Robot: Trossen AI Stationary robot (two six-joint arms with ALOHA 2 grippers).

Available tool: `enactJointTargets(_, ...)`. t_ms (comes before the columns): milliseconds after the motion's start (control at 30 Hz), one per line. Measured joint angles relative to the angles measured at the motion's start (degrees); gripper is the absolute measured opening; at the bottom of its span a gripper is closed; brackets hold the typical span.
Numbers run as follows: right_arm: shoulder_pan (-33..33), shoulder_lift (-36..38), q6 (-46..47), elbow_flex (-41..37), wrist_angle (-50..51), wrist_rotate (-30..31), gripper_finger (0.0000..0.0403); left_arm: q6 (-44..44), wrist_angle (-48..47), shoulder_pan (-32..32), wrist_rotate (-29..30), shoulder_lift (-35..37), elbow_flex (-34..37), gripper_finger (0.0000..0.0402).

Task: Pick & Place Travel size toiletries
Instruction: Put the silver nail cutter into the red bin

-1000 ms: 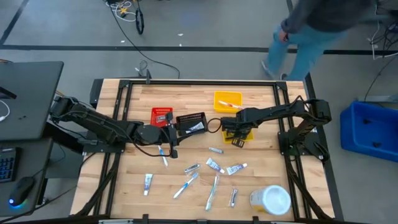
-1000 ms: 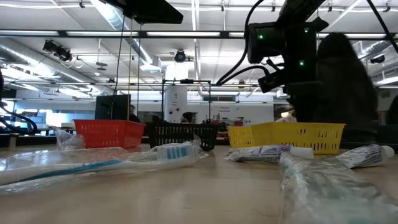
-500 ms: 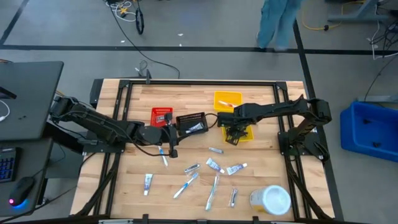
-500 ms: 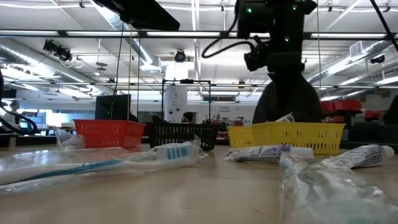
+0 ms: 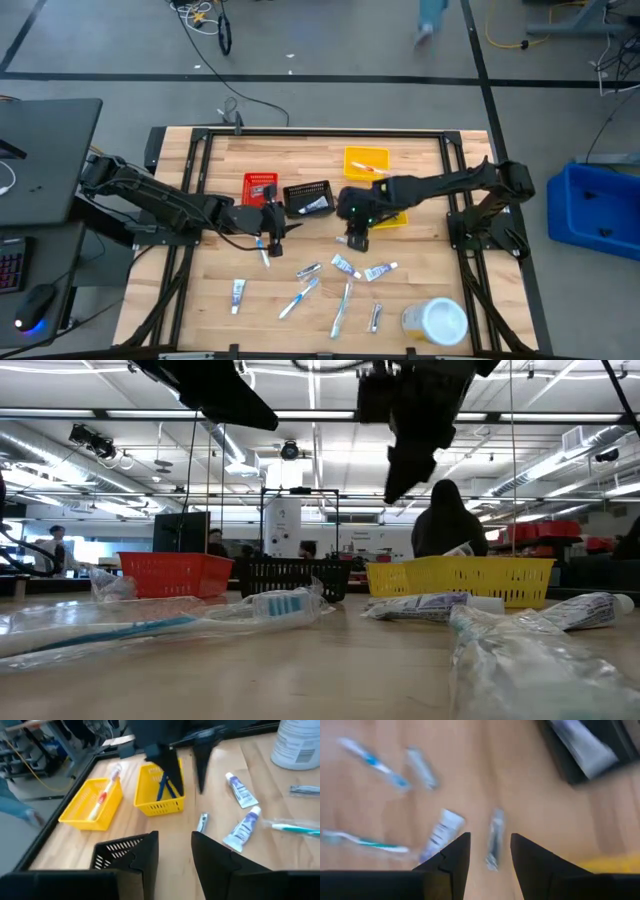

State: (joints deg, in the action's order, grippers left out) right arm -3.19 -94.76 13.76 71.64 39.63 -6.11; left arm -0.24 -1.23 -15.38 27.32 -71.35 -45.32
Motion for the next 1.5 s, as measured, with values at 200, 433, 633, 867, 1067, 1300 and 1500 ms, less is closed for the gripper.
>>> enactJointTargets(200, -5.42, -0.02, -3.79, -3.47, -13.78, 1.34, 0.0178, -5.91, 0.64, 0.00, -4.78, 0.00, 0.31, 0.0130)
enactJointTargets(433, -9.33, -0.07, -4.16, -7.74, -22.13, 10.36, 0.0205, -11.53, 3.65, -1.74, -10.43, -1.45, 3.82, 0.0129)
enactJointTargets(633, -9.74, -0.04, -2.23, -8.55, -25.04, 11.04, 0.0208, -11.13, 9.09, -5.85, -10.40, -9.51, 4.89, 0.0128)
enactJointTargets(867, -9.70, -0.07, -2.22, -8.62, -27.84, 11.04, 0.0189, -11.98, 15.98, -8.80, -10.53, -20.46, 4.95, 0.0142)
enactJointTargets(1067, -9.72, -0.07, -2.06, -8.60, -29.31, 11.02, 0.0171, -15.07, 19.71, -9.11, -10.42, -26.51, 4.83, 0.0186)
enactJointTargets(1300, -9.72, -0.07, 1.40, -8.60, -29.56, 11.97, 0.0153, -15.66, 22.69, -9.41, -11.92, -31.01, 4.82, 0.0218)
enactJointTargets(1500, -9.72, -0.07, 1.40, -8.60, -29.60, 12.00, 0.0144, -15.63, 24.06, -9.44, -10.86, -34.41, 4.74, 0.0217)
